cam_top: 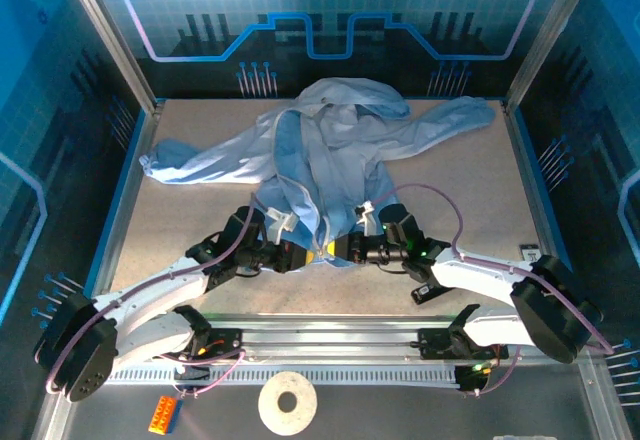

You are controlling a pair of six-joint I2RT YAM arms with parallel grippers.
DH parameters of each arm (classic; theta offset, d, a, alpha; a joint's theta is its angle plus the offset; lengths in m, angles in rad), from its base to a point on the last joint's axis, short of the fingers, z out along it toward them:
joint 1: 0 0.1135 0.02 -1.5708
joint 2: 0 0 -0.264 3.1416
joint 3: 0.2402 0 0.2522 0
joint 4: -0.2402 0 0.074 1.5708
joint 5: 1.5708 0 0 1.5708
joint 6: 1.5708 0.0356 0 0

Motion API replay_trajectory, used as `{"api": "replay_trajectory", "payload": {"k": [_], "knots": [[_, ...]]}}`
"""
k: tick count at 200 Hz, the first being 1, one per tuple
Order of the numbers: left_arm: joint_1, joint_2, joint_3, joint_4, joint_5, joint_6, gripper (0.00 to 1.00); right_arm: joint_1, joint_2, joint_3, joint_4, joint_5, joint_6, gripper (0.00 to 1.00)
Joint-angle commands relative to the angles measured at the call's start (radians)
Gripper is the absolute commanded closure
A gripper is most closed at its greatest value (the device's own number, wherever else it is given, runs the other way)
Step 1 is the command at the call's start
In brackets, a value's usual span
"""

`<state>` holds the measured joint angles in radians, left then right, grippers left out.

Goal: Zip up the jacket

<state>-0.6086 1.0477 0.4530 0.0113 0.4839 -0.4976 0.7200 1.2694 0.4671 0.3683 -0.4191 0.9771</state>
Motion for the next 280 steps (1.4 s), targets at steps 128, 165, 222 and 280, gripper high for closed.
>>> {"api": "replay_trajectory", "payload": {"k": [128, 165, 222, 280], "knots": [[0.001, 0.076, 0.237, -0.388, 0.063, 0.033, 1.00, 0.132, -0.306, 0.175, -0.608, 0.388, -0.604, 0.86], [0.001, 0.068, 0.242, -0.420, 0.074, 0.000, 1.00, 0.381, -0.267, 0.221, -0.668, 0.583, -0.798, 0.78], [-0.001, 0.059, 0.265, -0.424, 0.092, -0.047, 1.00, 0.540, -0.182, 0.238, -0.611, 0.793, -0.927, 0.69], [-0.010, 0.036, 0.259, -0.408, 0.101, -0.082, 1.00, 0.546, -0.080, 0.272, -0.558, 0.807, -0.975, 0.60]]}}
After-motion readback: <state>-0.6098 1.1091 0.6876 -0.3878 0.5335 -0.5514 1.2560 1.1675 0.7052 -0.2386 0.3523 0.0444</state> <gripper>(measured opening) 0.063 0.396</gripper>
